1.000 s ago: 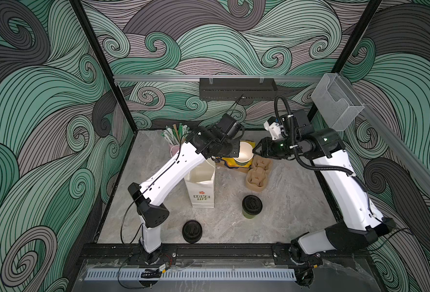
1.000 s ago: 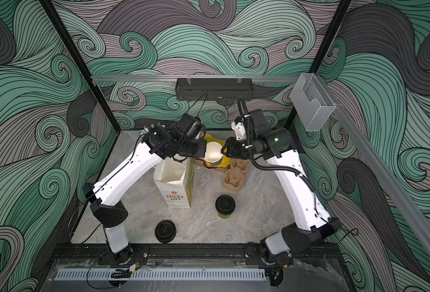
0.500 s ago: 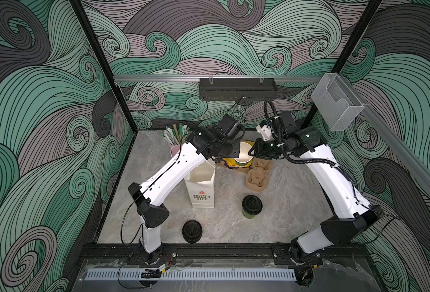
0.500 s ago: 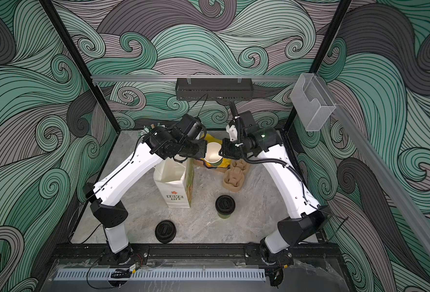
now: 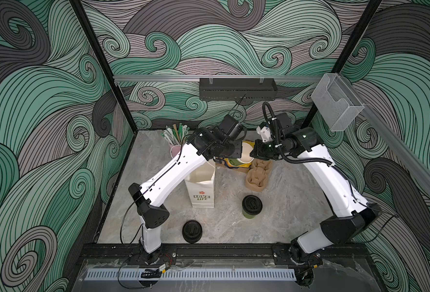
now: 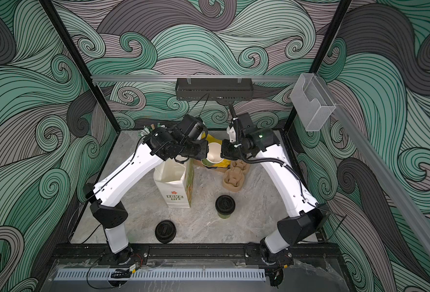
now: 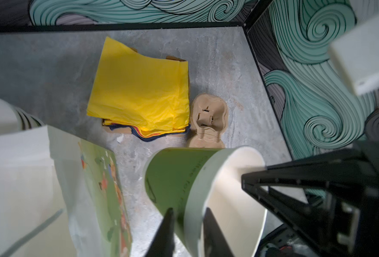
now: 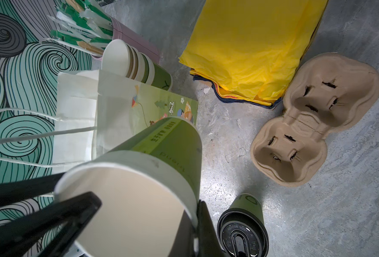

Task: Pack a coffee takeout order
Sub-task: Place the coffee cup at the center of the table.

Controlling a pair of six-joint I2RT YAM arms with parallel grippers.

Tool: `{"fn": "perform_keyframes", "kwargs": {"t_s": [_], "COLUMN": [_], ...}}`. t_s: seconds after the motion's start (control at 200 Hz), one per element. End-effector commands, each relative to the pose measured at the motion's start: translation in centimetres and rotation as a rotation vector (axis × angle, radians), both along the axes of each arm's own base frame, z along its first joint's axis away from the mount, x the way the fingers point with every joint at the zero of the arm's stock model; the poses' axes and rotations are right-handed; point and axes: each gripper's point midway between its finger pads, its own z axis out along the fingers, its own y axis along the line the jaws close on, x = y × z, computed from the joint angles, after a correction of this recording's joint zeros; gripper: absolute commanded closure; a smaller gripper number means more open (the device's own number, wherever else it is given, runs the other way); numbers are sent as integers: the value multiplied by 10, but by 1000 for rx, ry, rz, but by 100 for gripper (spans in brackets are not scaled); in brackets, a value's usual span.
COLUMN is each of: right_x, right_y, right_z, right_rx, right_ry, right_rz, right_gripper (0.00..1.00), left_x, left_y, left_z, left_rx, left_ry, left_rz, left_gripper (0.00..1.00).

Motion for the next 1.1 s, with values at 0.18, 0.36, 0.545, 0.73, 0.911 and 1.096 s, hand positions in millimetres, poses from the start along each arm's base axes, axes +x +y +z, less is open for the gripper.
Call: {"fn": "perform_keyframes", "kwargs": {"t_s": [0.18, 0.36, 0.545, 0.73, 0.911, 1.096], "right_x": [-36, -71, -120, -158, -173, -171], "right_y": [-14, -18, -3, 20, 38, 58], "right_z": [-2, -13, -35, -81, -116, -142], "right_rx": [-15, -73, -237, -316, -333, -317], "right_ry": [44, 101, 132, 167, 168, 153], "right_rz": [5, 57, 205, 337, 417, 450], "right_gripper": [99, 99, 100, 100, 100, 100], "left_x": [-17, -31, -35, -66, -116, -159], "left_y": [5, 35, 115, 238, 322, 362], "left_z": [51, 122, 172, 156, 97, 40], "left_rx": [-146, -327, -380, -249, -197, -211], "left_ry": [-73, -231, -365, -398, -336, -254], "left_rz": [-28, 6, 207, 572, 888, 1067], "left_gripper": [33, 25, 26, 28, 30, 33]}}
